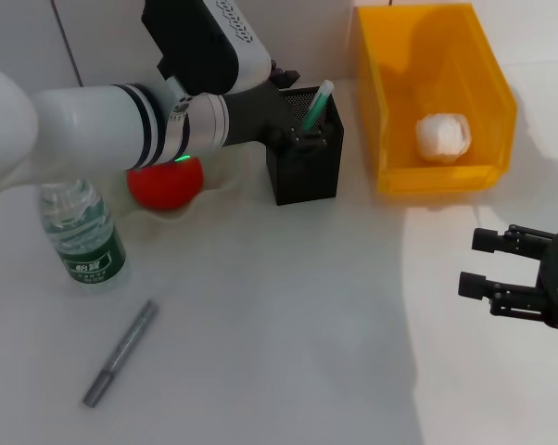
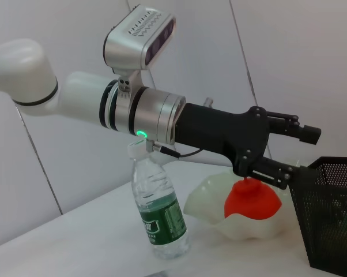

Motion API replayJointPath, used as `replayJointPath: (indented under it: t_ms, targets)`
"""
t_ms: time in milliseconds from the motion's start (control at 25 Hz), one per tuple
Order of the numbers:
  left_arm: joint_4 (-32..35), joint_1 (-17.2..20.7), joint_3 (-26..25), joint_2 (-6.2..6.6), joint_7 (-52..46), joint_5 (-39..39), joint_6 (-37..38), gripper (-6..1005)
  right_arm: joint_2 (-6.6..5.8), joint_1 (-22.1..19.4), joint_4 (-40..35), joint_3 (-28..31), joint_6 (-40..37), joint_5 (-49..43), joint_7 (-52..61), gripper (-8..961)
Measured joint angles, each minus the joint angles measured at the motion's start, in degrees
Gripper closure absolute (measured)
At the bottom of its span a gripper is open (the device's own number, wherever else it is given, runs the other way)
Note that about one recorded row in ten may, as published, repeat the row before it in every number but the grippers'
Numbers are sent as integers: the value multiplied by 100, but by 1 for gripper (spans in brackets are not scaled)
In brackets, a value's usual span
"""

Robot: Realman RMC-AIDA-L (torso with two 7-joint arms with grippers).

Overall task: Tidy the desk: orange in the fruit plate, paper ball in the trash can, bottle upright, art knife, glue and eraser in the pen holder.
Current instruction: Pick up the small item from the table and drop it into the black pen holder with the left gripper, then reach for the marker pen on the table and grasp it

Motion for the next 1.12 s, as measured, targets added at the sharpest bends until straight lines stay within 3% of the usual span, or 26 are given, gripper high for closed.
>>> replayJointPath:
  t_ms: [80, 120, 240, 320, 360, 440, 480, 600, 640, 920, 1120]
  targets:
    - [264, 135, 23, 6, -38, 0, 79, 263, 0, 1, 4, 1, 1, -1, 0, 217]
    - [770, 419, 27, 26, -85, 0, 361, 215, -1, 1, -6, 20, -2, -1, 7, 217]
    - [1362, 747, -66, 46, -198, 1, 927, 214, -25, 0, -42, 69, -23, 11, 58, 217]
    - [2282, 1313, -304, 58, -476, 0, 1829, 213, -52, 6, -58, 80, -31, 32, 96, 218]
    - [2282, 1313, -304, 58, -476, 0, 1829, 213, -52, 6, -58, 80, -31, 32, 96, 218]
    - [3102, 1900, -361, 68, -1033, 98, 2468, 212, -74, 32, -110, 87, -40, 40, 138, 218]
    - [3102, 1900, -361, 68, -1033, 98, 2468, 212, -74, 32, -110, 87, -40, 40, 138, 219]
    - [3903, 2448, -309, 72, -2057, 664, 2916, 211, -78, 56, -170, 88, -27, 44, 148, 219]
    - [4308, 2677, -239, 68, -2789, 1304, 3182, 212, -86, 81, -194, 89, -11, 46, 150, 219]
    - [4757, 2833, -13, 54, -4133, 2470, 3828, 216, -125, 123, -207, 164, 42, 50, 158, 220]
    - [4928, 2578, -59, 59, -5429, 2970, 4521, 216, -166, 103, -197, 333, 140, 34, 159, 221]
